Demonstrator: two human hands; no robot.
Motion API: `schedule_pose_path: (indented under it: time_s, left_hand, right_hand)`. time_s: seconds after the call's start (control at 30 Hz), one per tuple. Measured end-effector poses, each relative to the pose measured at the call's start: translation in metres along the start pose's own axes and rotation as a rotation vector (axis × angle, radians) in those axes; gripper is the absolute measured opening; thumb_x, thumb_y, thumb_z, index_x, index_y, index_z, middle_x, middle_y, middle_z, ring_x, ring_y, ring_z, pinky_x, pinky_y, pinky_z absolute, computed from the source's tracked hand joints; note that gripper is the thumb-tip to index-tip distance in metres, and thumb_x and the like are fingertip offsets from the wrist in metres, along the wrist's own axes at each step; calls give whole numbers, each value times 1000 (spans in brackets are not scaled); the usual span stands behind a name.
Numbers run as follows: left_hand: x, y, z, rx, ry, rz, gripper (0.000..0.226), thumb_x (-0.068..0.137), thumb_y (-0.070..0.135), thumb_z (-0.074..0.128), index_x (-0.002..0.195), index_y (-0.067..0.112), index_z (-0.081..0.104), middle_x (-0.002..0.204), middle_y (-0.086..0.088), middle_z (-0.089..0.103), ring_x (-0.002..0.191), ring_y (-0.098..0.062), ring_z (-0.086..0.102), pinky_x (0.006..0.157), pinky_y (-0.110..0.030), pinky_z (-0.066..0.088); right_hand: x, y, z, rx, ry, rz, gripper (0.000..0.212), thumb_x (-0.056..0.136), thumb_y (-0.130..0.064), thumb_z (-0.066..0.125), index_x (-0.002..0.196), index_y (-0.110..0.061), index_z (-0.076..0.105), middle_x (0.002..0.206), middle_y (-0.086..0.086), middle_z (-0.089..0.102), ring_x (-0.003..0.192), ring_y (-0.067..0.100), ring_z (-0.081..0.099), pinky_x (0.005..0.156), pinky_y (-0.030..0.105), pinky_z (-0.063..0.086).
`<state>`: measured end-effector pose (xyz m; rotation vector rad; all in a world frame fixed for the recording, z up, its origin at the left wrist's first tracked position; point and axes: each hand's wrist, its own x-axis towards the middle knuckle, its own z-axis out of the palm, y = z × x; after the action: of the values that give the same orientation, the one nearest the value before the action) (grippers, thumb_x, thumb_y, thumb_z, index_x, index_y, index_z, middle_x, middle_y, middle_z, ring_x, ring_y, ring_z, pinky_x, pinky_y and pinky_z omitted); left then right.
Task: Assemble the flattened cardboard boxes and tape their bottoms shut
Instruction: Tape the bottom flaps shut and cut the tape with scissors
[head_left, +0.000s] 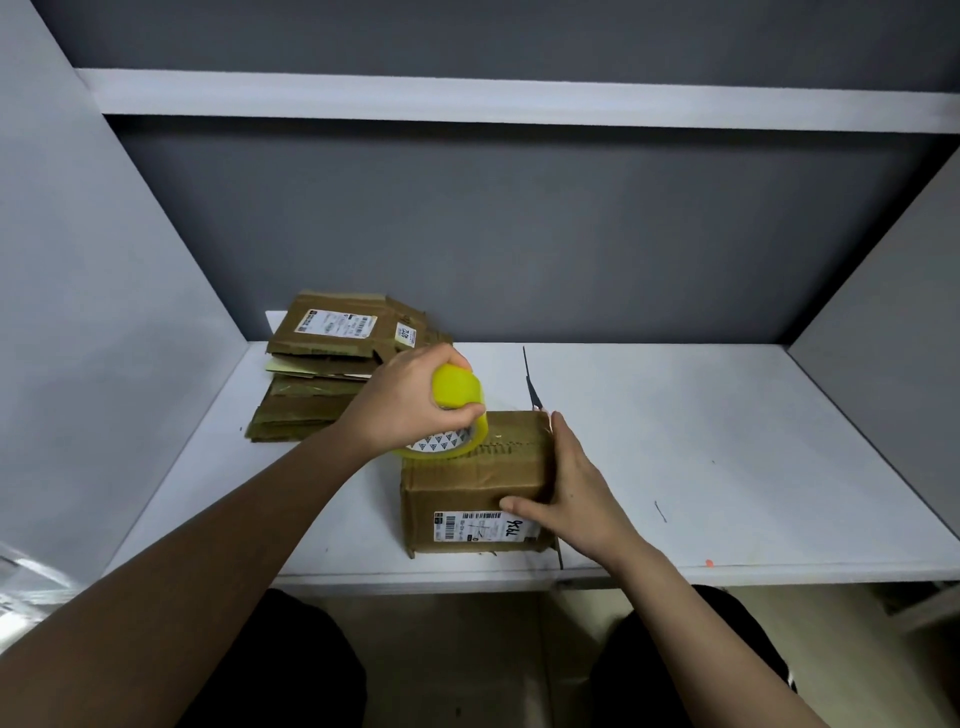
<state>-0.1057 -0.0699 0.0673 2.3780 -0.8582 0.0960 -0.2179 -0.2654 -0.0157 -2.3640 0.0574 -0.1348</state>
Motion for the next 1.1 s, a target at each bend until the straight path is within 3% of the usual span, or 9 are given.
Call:
schedule_pose_path:
  time_s: [0.13, 0.3, 0.4, 0.47, 0.53, 0.63, 0.7, 0.93, 1.1]
  left_hand:
    - [1, -2, 0, 2, 4, 2, 41, 73, 45, 75, 105, 28, 57, 106, 8, 61, 96, -13, 54, 76, -29, 42]
    - [1, -1, -2, 44, -24, 22, 42, 73, 53, 72, 107, 32, 58, 108, 12, 59, 99, -10, 54, 78, -29, 42]
    - [2, 2, -2, 106, -45, 24, 47, 73, 58, 70, 112, 34, 58, 109, 9, 57, 99, -10, 52, 75, -27, 39]
    - [3, 3, -2, 117, -45, 28, 49, 73, 57, 70, 114, 33, 58, 111, 8, 57, 101, -12, 52, 75, -26, 36]
    - [3, 3, 0, 114, -44, 31, 50, 73, 57, 70, 115, 32, 58, 113, 7, 57, 104, -13, 52, 77, -26, 37]
    - [5, 3, 2, 103, -30, 18, 50, 73, 57, 70, 115, 32, 59, 114, 6, 58, 107, -15, 52, 81, -27, 39]
    - [5, 2, 2, 114, -22, 18, 50, 73, 57, 70, 115, 32, 60, 113, 5, 58, 107, -16, 53, 83, -28, 40]
    - [-1, -4, -2, 96, -51, 94, 59, 79, 54, 66, 129, 33, 45, 129, 8, 52, 117, -13, 49, 93, -31, 40]
    - [-3, -20, -9, -9, -74, 99, 42, 75, 51, 72, 110, 35, 54, 112, 8, 55, 101, -12, 52, 85, -41, 48]
  right_hand:
    - [8, -6, 4, -351, -30, -100, 104, 83, -51, 66, 153, -13, -1, 162, 3, 1, 149, 16, 3, 121, 33, 13]
    - [9, -4, 7, -490, -54, -92, 91, 91, -61, 42, 153, -13, -4, 161, 3, -7, 148, 16, -8, 115, 25, -4]
    - [13, -4, 8, -622, -69, -92, 100, 78, -77, 7, 153, -12, -1, 161, 4, -5, 148, 18, -7, 115, 26, -7]
    - [13, -4, 10, -670, -66, -89, 109, 65, -75, -8, 153, -12, 1, 161, 4, -3, 148, 19, -7, 115, 28, -8]
    - [15, -5, 8, -697, -57, -67, 109, 66, -77, -5, 153, -13, 0, 161, 3, -4, 148, 18, -8, 117, 32, -7]
    - [17, -16, 11, -653, -41, -75, 98, 86, -72, 36, 153, -10, 0, 161, 6, -7, 148, 22, -9, 117, 34, -8]
    - [18, -22, 17, -593, -46, -125, 99, 88, -61, 50, 153, -9, -4, 161, 8, -6, 148, 22, -7, 115, 30, -9]
    - [17, -18, 26, -554, -40, -159, 93, 92, -55, 48, 152, -11, -8, 162, 5, -3, 148, 17, -6, 116, 25, -8]
    - [15, -20, 25, -602, -52, -164, 87, 95, -57, 39, 153, -12, -8, 161, 4, -7, 148, 17, -8, 112, 24, -12]
